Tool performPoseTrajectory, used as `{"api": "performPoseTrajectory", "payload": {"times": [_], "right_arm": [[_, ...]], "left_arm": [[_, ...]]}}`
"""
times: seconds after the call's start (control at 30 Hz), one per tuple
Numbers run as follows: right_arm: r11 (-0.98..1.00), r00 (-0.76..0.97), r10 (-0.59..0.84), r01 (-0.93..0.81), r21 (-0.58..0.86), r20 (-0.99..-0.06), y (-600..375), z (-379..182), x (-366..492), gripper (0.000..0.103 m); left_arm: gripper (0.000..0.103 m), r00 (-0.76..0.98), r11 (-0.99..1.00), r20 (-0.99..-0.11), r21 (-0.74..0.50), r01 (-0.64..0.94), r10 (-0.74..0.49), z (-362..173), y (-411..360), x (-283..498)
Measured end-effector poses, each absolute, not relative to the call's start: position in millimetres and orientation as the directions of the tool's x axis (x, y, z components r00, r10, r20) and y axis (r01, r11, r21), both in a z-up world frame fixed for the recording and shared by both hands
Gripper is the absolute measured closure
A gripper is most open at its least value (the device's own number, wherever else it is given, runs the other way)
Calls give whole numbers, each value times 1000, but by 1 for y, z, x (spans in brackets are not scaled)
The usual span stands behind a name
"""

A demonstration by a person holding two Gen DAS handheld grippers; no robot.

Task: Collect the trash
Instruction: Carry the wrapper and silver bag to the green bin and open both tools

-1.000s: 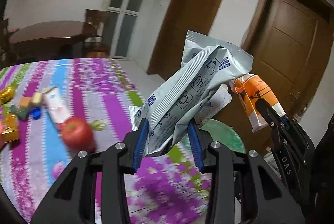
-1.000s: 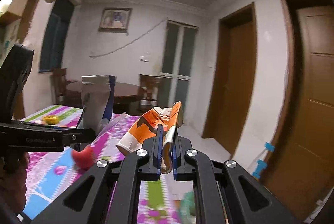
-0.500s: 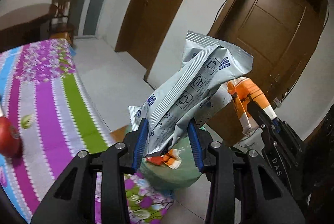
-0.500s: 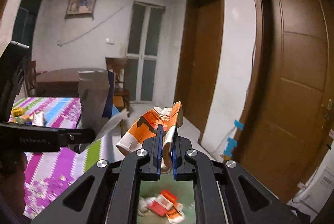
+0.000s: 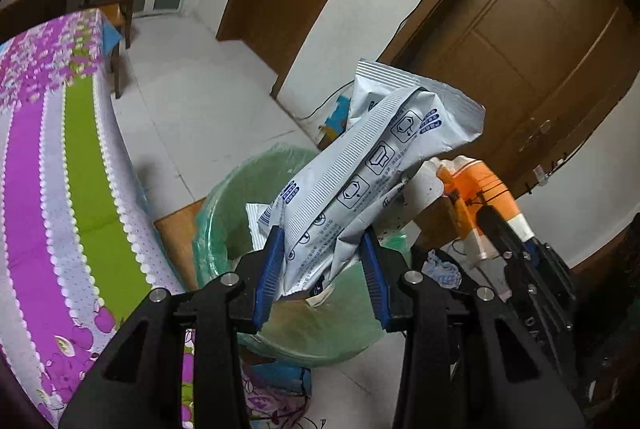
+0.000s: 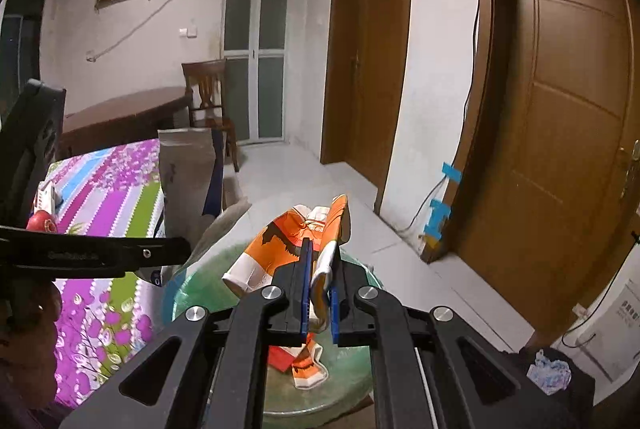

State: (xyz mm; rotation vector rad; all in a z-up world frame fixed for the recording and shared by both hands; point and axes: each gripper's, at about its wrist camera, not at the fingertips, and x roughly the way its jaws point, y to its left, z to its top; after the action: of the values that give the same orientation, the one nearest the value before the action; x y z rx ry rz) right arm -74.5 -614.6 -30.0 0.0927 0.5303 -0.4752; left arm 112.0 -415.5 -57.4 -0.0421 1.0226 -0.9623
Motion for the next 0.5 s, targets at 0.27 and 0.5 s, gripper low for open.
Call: {"api": "performPoseTrajectory", "payload": {"times": [0.27,0.5], "right_arm": [[888,745,-402,460,-27,-532,-614,-46,-67,95],[888,743,-399,458,-26,-537,-612,-43,-60,95]], "left_arm": [[66,158,623,-722,-440,647,-674,-69,-416,116],[65,167,625,-723,-428,653,-670,-64,-424,112]]}}
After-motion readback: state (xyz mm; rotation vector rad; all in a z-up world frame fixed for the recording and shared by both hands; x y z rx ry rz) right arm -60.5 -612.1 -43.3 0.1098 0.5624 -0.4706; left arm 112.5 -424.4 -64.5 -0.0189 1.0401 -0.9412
